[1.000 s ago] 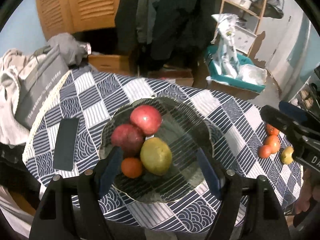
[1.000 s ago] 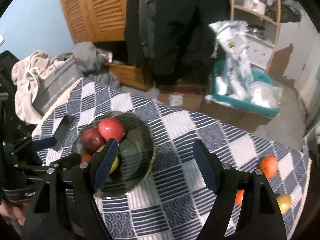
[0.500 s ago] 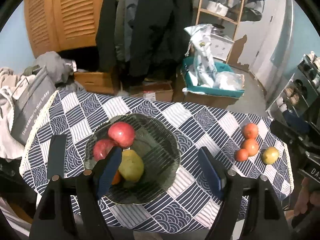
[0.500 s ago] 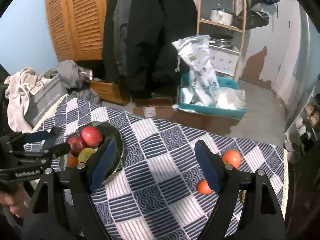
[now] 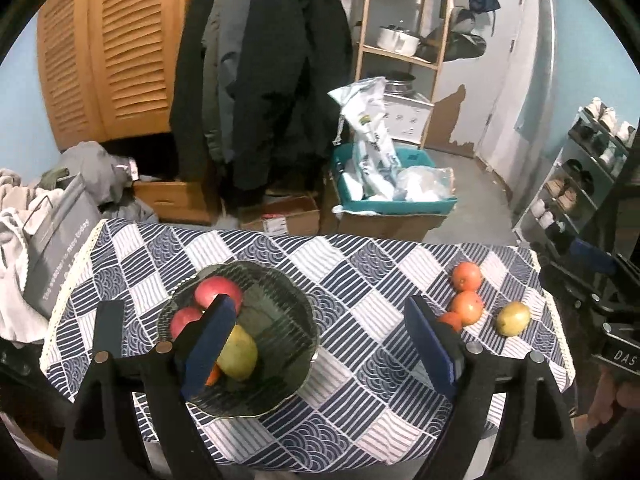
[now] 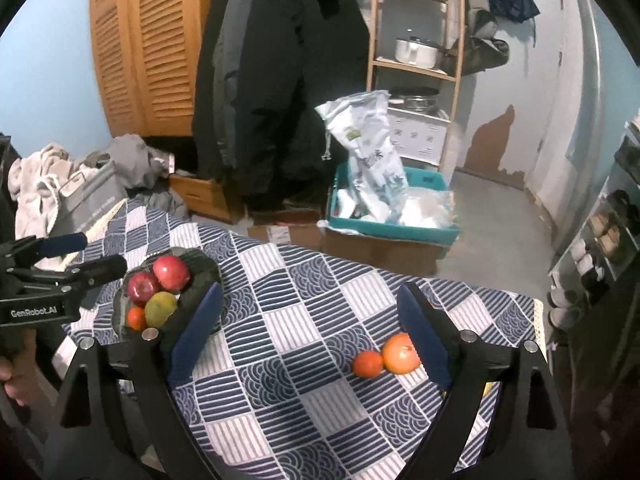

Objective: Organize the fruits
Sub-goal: 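Withdraw both open tools from the bowl toward the remaining fruits, then grasp a small orange with the left tool while the right tool grasps the green mango, then lift and carry the orange and green mango toward the glass bowl with both tools, then lower the orange into the bowl with the left tool while the right tool releases the mango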

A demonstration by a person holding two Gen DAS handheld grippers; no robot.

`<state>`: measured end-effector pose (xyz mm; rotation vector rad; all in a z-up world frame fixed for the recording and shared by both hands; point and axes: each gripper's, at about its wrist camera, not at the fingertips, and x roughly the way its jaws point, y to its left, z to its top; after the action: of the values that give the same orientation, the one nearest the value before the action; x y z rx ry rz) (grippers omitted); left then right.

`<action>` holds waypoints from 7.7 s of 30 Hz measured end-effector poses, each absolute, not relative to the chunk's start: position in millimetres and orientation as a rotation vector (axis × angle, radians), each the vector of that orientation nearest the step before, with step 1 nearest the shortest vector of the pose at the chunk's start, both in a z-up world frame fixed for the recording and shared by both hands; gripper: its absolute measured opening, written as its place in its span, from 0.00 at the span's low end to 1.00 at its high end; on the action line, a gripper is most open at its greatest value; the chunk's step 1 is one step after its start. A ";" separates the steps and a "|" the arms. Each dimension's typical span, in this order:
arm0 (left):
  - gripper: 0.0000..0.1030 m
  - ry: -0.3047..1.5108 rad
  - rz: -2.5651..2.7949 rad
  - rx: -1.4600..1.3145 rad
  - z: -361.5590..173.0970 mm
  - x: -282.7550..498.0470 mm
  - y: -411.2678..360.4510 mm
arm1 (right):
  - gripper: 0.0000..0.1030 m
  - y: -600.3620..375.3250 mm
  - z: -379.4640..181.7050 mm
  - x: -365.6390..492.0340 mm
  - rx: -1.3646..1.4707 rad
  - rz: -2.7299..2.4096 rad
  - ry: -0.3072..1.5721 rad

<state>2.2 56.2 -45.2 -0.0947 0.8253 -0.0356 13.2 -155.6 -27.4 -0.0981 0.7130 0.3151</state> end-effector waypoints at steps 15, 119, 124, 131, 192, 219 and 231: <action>0.85 0.857 -0.107 -0.053 -49.8 9.1 6.8 | 0.86 -227.1 -21.0 7.6 -0.078 0.175 0.703; 0.43 1.230 -0.379 0.075 -267.4 113.9 -167.8 | 0.80 -365.9 -259.1 99.6 0.130 -0.007 1.169; 0.43 1.191 -0.371 0.078 -250.1 106.0 -159.4 | 0.80 -361.4 -245.9 97.2 0.132 -0.004 1.137; 0.43 1.153 -0.360 0.070 -227.7 98.2 -151.2 | 0.80 -349.5 -223.5 90.6 0.111 0.010 1.092; 0.43 0.918 -0.194 -0.065 -76.9 19.6 -5.1 | 0.80 -203.6 -55.2 40.5 0.008 0.353 0.787; 0.43 0.996 -0.006 -0.166 -126.5 18.7 95.8 | 0.80 -76.1 -102.4 81.5 -0.040 0.542 0.907; 0.43 1.073 0.080 -0.188 -165.8 15.1 133.2 | 0.80 -11.5 -142.0 96.2 -0.096 0.615 0.983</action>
<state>15.1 133.2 -165.8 -0.1879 1.0726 0.0797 96.2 -11.5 -142.0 -0.0964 0.9829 0.6149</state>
